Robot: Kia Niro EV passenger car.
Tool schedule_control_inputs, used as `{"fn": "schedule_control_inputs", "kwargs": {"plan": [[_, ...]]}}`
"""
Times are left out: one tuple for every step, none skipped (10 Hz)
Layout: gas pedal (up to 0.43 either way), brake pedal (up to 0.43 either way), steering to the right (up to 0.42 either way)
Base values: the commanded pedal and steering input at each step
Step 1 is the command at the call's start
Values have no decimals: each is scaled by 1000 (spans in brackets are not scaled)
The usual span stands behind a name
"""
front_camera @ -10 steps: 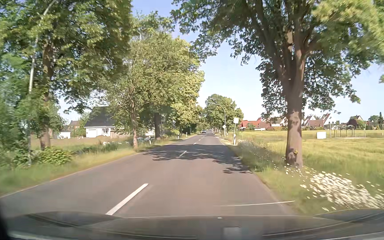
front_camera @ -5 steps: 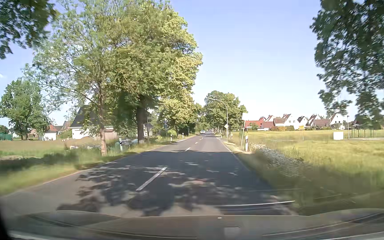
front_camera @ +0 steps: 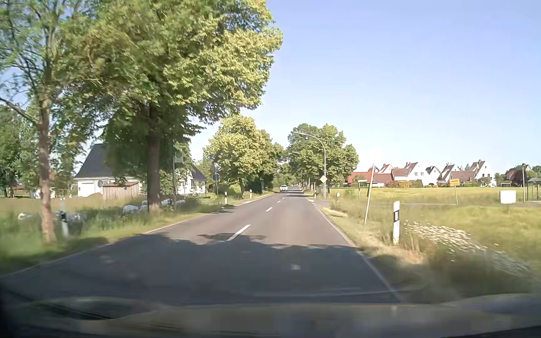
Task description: Follow the waypoints while adhering to traffic rules and regulations
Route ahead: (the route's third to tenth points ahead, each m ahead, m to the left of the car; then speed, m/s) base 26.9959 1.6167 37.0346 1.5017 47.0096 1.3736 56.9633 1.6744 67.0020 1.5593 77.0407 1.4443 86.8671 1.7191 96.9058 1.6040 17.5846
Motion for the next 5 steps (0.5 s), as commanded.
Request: {"fn": "schedule_control_inputs", "kwargs": {"plan": [[228, 6, 2], [228, 6, 3], [228, 6, 3], [228, 6, 3], [228, 6, 3]]}}
